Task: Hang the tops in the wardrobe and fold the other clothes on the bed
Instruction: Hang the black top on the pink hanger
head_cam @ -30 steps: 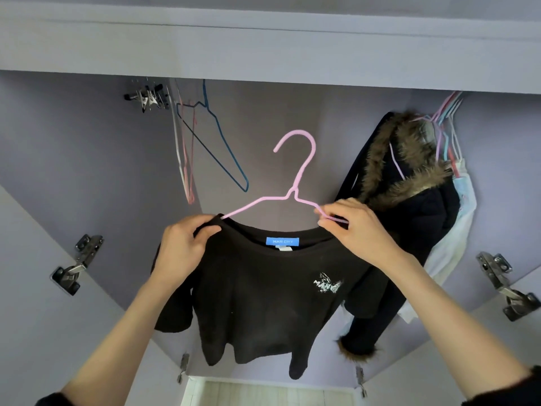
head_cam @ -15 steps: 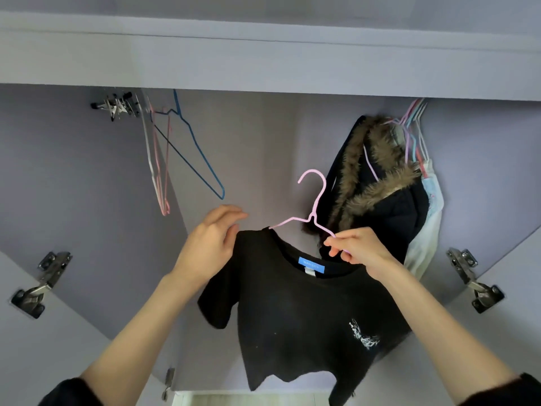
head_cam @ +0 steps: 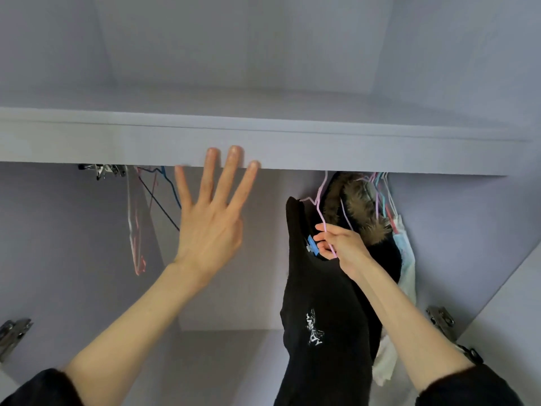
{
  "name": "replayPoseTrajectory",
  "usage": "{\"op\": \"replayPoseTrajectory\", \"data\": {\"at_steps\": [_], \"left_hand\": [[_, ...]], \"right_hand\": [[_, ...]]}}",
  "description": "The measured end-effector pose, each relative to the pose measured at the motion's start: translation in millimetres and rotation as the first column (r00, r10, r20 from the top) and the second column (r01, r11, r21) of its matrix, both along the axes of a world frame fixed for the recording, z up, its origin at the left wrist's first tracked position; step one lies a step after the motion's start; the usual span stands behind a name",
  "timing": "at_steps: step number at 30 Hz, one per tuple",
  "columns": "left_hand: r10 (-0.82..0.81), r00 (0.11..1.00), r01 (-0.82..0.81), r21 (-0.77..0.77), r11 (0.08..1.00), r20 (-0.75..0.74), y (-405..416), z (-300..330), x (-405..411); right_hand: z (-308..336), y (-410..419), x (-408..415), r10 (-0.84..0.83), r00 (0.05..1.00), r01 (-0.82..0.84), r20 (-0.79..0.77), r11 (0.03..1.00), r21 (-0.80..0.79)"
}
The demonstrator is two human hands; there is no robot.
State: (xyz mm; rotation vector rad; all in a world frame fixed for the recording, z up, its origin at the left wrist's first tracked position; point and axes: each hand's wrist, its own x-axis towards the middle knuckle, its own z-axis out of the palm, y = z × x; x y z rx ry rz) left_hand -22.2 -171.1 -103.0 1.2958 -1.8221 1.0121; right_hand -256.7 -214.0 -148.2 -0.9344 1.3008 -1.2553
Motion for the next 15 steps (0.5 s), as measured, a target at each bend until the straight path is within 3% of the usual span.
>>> {"op": "replayPoseTrajectory", "data": {"at_steps": [10, 15], "left_hand": [[0.010, 1.000, -0.009, -0.089, 0.996, 0.016, -10.2, 0.3, 2.2], [0.010, 1.000, -0.008, -0.093, 0.996, 0.021, -9.7, 0.2, 1.0]], "right_hand": [[30.5, -53.6, -31.6, -0.066, 0.977, 0.081, 0.202, 0.994, -0.068], [33.9, -74.0, -54.6, -0.086, 0.977, 0.095, 0.196, 0.995, -0.034]]}}
